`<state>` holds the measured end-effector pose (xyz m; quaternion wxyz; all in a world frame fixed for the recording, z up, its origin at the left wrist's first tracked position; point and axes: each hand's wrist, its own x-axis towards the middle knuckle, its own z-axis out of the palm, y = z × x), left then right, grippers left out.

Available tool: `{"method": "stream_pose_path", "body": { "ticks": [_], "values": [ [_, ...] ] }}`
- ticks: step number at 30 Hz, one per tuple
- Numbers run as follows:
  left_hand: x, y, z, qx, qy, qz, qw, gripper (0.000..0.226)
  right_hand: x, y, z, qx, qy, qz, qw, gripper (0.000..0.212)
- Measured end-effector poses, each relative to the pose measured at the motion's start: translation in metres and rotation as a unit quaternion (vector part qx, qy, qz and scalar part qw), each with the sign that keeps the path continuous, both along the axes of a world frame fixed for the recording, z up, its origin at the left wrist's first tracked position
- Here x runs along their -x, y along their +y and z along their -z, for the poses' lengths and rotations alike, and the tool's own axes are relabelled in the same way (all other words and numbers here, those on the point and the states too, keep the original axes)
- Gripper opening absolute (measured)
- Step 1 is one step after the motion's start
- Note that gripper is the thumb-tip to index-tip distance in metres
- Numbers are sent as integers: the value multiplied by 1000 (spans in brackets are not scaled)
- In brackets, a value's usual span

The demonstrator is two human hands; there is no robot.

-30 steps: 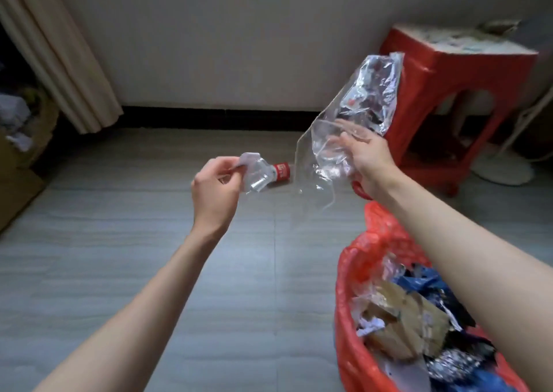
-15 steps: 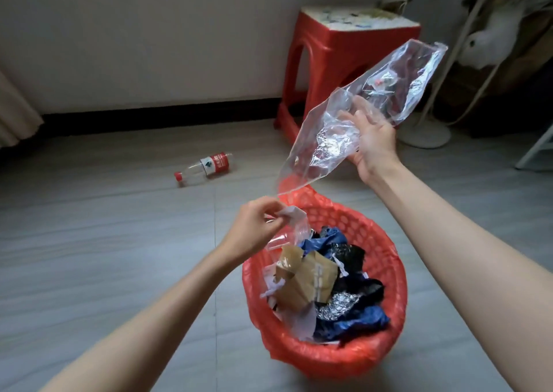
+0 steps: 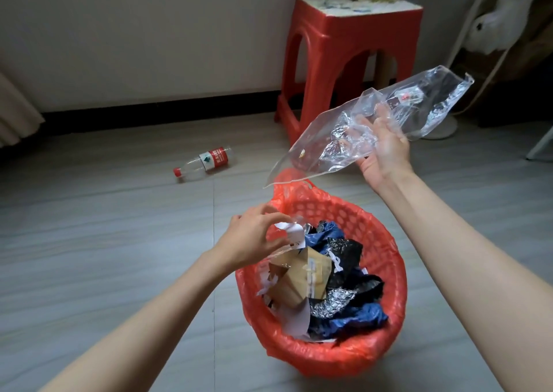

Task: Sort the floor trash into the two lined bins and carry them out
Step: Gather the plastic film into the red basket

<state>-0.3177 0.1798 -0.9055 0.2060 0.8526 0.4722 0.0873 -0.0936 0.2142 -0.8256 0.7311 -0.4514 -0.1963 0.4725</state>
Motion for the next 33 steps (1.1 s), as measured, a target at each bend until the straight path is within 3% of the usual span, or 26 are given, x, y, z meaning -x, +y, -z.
{"method": "stream_pose_path", "body": {
  "ticks": [6, 11, 13, 16, 19, 22, 25, 27, 28, 30, 31, 33],
  "values": [
    [3, -2, 10, 12, 26, 52, 998, 38, 5, -4, 2, -24, 7, -27, 999, 34],
    [3, -5, 17, -23, 169, 88, 981, 42, 8, -8, 5, -41, 63, -43, 996, 34],
    [4, -2, 3, -26, 132, 67, 989, 40, 9, -9, 6, -44, 96, -53, 993, 37],
    [7, 3, -13, -86, -58, 4, 995, 40, 7, -13, 6, -49, 120, -68, 989, 39],
    [11, 5, -21, -158, -241, -91, 953, 37, -2, -19, 9, -38, 129, -86, 987, 40],
    [13, 8, -26, -218, -243, -130, 936, 32, -9, -33, 17, -2, 149, -116, 982, 37],
    [8, 3, -30, -144, -180, -46, 972, 43, -13, -50, 25, 21, 172, -141, 975, 47],
    [0, -4, -29, -42, -99, 63, 992, 42, -16, -58, 23, 66, 105, -169, 978, 26],
    [-4, -7, -27, -10, -47, 114, 992, 42, -16, -60, 23, 96, 52, -190, 976, 24],
    [-12, -14, -18, 13, 64, 188, 980, 44, -12, -63, 24, 174, -132, -231, 948, 28],
    [-15, -17, -12, 27, 112, 211, 971, 46, -8, -64, 24, 215, -273, -237, 907, 25],
    [-18, -22, 2, 76, 160, 233, 956, 48, 1, -65, 29, 249, -519, -236, 783, 22]
  ]
}}
